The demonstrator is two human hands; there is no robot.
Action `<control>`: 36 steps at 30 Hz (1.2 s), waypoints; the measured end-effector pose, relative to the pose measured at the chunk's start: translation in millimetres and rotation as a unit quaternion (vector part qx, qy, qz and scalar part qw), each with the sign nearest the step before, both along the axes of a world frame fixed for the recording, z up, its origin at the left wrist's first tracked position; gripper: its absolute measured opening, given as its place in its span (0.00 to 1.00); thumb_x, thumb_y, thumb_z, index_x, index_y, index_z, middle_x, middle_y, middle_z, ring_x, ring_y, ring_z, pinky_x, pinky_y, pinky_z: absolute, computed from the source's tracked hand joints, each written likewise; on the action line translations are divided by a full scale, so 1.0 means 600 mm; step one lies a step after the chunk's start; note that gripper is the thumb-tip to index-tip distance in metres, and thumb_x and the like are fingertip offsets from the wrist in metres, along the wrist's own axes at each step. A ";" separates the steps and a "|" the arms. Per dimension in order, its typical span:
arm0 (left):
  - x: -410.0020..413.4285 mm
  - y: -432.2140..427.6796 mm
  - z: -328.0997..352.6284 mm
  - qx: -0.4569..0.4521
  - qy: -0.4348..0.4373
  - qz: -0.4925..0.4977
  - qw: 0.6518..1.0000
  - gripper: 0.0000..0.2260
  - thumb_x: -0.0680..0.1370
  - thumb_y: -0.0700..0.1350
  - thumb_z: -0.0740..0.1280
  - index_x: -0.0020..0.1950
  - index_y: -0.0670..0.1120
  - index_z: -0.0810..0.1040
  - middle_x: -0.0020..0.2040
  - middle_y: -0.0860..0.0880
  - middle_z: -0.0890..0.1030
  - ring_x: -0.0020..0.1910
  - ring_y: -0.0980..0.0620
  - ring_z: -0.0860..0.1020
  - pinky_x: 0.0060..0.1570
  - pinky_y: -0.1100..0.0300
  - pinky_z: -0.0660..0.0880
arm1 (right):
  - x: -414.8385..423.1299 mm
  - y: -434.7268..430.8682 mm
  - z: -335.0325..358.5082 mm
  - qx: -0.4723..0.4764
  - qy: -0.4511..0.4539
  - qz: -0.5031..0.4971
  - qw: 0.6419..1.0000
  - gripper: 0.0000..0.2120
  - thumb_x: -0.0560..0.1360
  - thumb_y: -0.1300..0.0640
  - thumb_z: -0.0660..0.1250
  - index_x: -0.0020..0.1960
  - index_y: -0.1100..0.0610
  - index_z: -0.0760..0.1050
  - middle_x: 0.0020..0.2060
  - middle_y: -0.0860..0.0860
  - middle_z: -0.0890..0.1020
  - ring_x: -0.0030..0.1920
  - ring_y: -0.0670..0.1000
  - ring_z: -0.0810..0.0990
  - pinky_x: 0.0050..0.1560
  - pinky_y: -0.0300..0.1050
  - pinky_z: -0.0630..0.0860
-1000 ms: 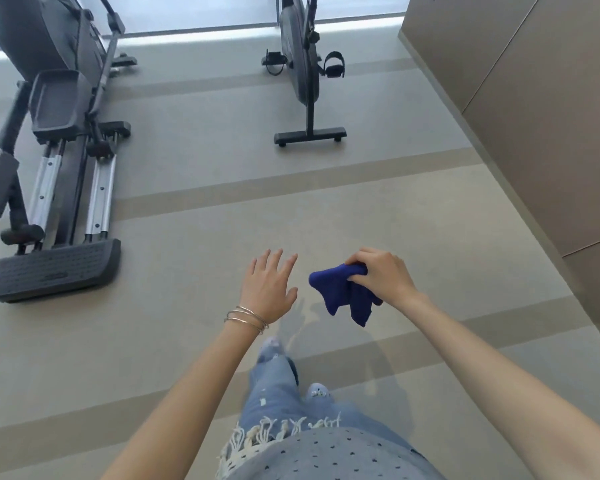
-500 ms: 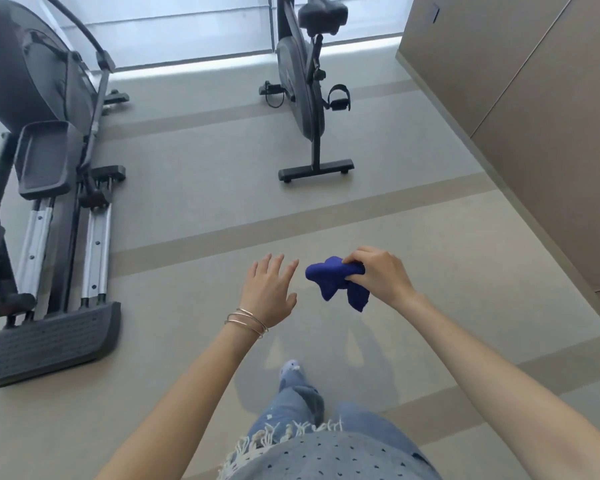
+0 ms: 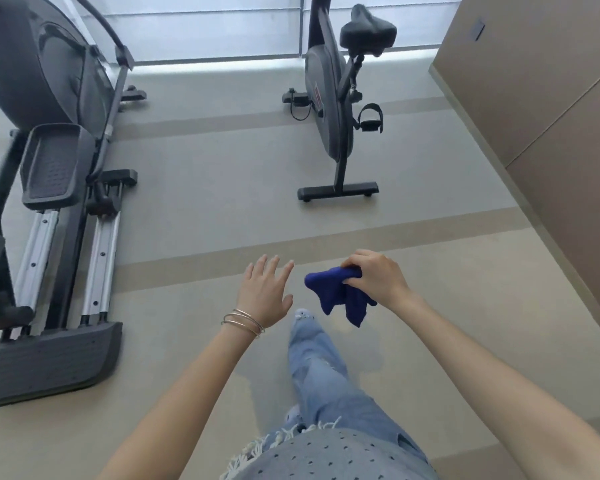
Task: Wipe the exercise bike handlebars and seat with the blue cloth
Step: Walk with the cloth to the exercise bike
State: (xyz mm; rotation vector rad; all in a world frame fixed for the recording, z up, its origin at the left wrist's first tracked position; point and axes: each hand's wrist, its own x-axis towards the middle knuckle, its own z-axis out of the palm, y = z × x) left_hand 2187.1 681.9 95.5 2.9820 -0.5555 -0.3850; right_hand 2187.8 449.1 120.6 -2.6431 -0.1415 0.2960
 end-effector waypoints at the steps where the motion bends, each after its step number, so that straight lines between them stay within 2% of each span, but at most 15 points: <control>1: 0.028 0.001 -0.001 0.001 0.000 0.004 1.000 0.30 0.76 0.53 0.61 0.75 0.50 0.54 0.75 0.44 0.60 0.75 0.43 0.56 0.73 0.48 0.56 | 0.031 0.002 -0.004 -0.001 -0.005 0.004 1.000 0.08 0.69 0.58 0.68 0.47 0.52 0.79 0.45 0.47 0.81 0.45 0.52 0.78 0.42 0.46 0.73; 5: 0.156 0.004 0.004 0.010 -0.005 0.009 1.000 0.29 0.76 0.53 0.61 0.75 0.50 0.55 0.75 0.44 0.61 0.74 0.43 0.57 0.72 0.49 0.57 | 0.173 0.007 -0.011 0.010 -0.011 0.014 1.000 0.07 0.69 0.58 0.68 0.47 0.52 0.79 0.45 0.48 0.81 0.45 0.53 0.78 0.43 0.46 0.74; 9: 0.287 0.002 0.012 0.012 0.002 0.020 1.000 0.30 0.76 0.53 0.62 0.75 0.50 0.55 0.75 0.44 0.61 0.74 0.42 0.58 0.72 0.48 0.58 | 0.304 0.015 -0.012 0.025 -0.008 0.011 1.000 0.07 0.69 0.59 0.69 0.47 0.52 0.79 0.45 0.48 0.81 0.44 0.53 0.77 0.39 0.43 0.69; 13: 0.393 0.007 0.011 0.022 0.011 0.019 1.000 0.30 0.76 0.53 0.61 0.75 0.50 0.55 0.75 0.44 0.61 0.74 0.42 0.58 0.72 0.48 0.58 | 0.414 0.016 -0.014 0.014 -0.008 0.033 0.999 0.08 0.69 0.58 0.69 0.48 0.53 0.79 0.45 0.49 0.80 0.44 0.54 0.78 0.41 0.46 0.73; 18: 0.509 0.023 0.013 0.029 0.002 0.023 0.999 0.30 0.76 0.53 0.61 0.75 0.50 0.54 0.75 0.44 0.60 0.74 0.42 0.57 0.72 0.48 0.58 | 0.528 0.023 -0.007 0.003 -0.013 0.038 0.999 0.07 0.70 0.58 0.68 0.48 0.52 0.79 0.44 0.48 0.80 0.44 0.52 0.78 0.42 0.44 0.72; 27: 0.777 0.075 0.024 0.043 -0.021 -0.042 0.998 0.29 0.76 0.53 0.61 0.75 0.50 0.55 0.74 0.44 0.61 0.74 0.41 0.58 0.72 0.47 0.58 | 0.770 0.078 0.019 0.011 -0.023 0.005 1.000 0.07 0.70 0.57 0.68 0.48 0.52 0.80 0.45 0.48 0.81 0.46 0.52 0.78 0.47 0.51 0.76; 36: 1.063 0.166 0.068 0.055 -0.042 -0.093 0.993 0.29 0.77 0.53 0.61 0.75 0.50 0.53 0.75 0.43 0.59 0.75 0.40 0.56 0.73 0.45 0.55 | 1.021 0.174 0.048 0.021 -0.057 -0.055 0.997 0.08 0.71 0.57 0.68 0.50 0.53 0.79 0.46 0.49 0.80 0.46 0.53 0.78 0.47 0.52 0.77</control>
